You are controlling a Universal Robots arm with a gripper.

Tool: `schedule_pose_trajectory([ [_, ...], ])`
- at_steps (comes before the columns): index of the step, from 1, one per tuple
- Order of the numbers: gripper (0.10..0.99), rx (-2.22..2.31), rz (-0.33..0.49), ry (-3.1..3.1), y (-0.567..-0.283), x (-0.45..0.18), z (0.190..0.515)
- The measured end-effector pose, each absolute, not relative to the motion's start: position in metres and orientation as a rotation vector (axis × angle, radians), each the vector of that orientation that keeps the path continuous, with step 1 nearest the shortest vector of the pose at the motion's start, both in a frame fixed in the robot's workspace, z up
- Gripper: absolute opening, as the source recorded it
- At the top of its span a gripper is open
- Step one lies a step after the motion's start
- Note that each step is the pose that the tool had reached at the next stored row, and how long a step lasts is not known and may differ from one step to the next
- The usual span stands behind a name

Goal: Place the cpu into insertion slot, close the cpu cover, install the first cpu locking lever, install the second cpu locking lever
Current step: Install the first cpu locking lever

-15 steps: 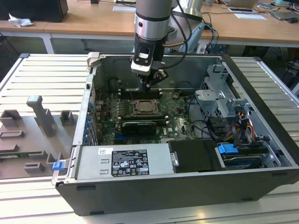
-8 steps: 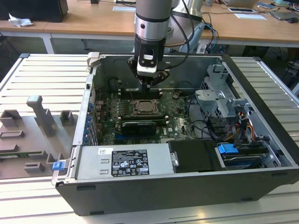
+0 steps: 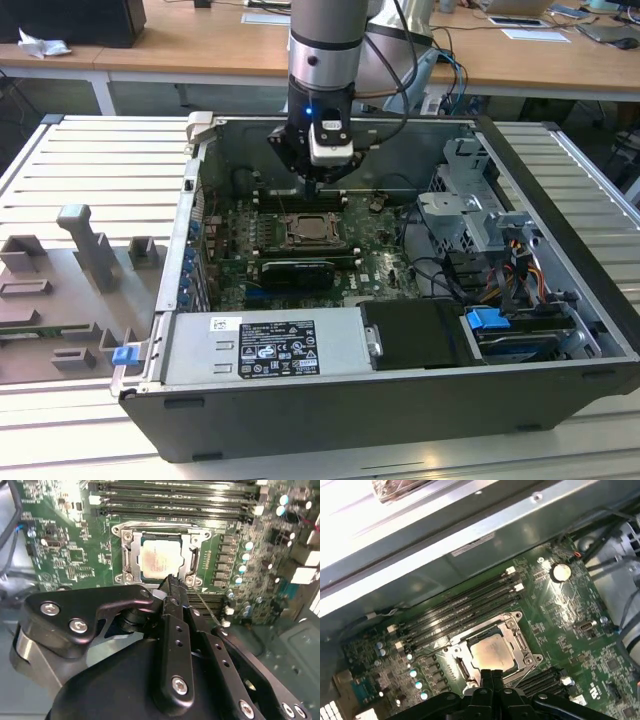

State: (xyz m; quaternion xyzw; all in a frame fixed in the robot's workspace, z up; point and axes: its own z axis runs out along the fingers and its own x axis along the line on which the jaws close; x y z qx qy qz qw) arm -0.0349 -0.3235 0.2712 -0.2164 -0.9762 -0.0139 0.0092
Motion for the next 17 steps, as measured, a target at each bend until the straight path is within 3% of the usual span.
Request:
schedule_pose_trajectory([
  [17,0.106,-0.190,-0.043,-3.123,-0.3235,-0.0349,0.2697],
])
